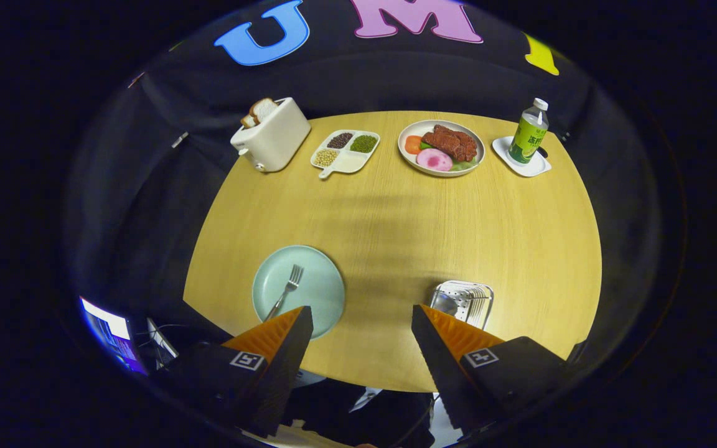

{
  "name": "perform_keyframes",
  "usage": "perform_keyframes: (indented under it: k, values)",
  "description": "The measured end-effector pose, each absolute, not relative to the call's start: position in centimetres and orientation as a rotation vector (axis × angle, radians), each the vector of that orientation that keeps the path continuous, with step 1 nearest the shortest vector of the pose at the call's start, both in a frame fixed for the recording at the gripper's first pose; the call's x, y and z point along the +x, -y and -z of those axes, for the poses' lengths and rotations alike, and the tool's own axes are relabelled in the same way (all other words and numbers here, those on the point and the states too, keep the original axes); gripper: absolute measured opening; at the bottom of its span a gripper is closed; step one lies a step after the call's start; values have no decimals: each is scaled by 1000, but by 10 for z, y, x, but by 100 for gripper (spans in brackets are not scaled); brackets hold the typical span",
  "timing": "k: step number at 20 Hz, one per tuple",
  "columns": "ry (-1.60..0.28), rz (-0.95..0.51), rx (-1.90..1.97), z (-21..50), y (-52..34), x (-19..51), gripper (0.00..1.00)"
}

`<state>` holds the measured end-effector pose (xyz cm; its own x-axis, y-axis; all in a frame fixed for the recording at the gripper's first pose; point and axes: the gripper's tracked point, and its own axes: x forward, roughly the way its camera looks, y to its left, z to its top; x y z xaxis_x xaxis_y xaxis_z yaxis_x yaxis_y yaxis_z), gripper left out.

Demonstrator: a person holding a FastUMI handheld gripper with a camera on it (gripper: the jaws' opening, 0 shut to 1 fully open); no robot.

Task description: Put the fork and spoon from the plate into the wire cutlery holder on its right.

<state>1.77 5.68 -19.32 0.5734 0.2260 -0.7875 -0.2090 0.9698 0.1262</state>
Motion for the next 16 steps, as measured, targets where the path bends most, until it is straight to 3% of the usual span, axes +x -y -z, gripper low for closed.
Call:
perform_keyframes:
  k: [12,16]
  values:
    - [-1066,-286,-1,298,-184,0,99]
    - [-1106,-235,-26,336,-197,-1,100]
